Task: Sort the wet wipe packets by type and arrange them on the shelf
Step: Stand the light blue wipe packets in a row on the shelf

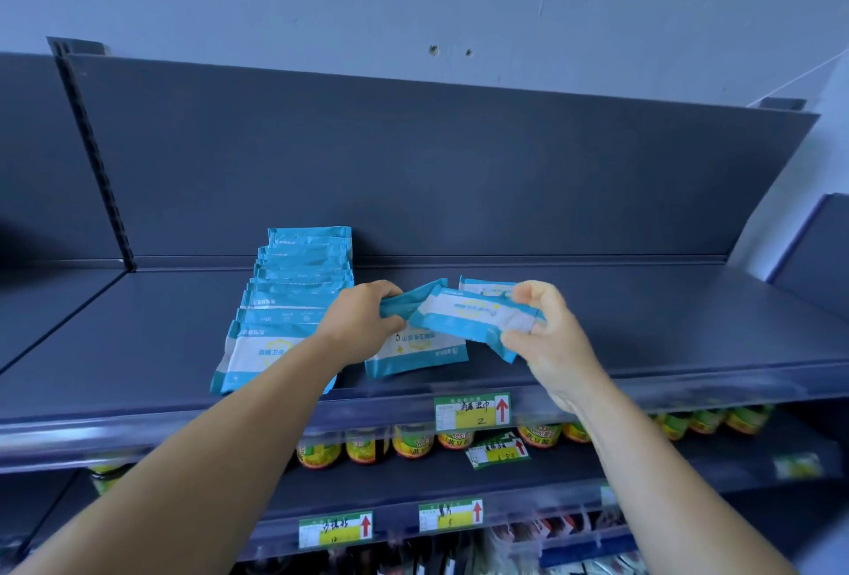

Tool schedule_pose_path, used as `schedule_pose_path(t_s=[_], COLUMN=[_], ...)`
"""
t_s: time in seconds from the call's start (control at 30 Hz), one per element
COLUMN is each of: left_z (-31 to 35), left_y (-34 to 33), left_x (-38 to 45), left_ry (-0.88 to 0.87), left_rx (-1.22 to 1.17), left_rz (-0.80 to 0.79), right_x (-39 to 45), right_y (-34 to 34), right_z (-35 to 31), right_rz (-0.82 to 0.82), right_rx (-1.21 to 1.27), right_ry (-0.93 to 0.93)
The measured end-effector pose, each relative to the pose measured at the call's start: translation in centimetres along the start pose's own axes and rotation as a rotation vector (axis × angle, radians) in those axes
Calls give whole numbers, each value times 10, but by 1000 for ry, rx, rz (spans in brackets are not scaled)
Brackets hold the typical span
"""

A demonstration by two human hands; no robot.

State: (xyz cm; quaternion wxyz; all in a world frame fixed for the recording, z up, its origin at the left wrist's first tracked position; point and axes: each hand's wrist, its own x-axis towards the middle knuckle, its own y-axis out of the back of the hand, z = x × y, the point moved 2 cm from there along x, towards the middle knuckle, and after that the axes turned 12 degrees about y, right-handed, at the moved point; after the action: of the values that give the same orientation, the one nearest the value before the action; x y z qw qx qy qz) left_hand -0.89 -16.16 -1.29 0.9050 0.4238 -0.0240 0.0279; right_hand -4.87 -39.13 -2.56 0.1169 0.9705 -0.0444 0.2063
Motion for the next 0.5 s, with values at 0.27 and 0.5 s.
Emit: schedule_pose_path(t_s=[0.27, 0.5], left_z=[0, 5], left_y=[-1, -3], left_x=[-5, -6], left_ry=[-12, -13], left_rx=[-84, -136], left_rz=[-6, -98], right_x=[-2, 4], right_y=[-5, -12], right_z=[10, -3], right_rz=[-95, -211], right_rx=[-213, -564], right_ry=[-75, 102])
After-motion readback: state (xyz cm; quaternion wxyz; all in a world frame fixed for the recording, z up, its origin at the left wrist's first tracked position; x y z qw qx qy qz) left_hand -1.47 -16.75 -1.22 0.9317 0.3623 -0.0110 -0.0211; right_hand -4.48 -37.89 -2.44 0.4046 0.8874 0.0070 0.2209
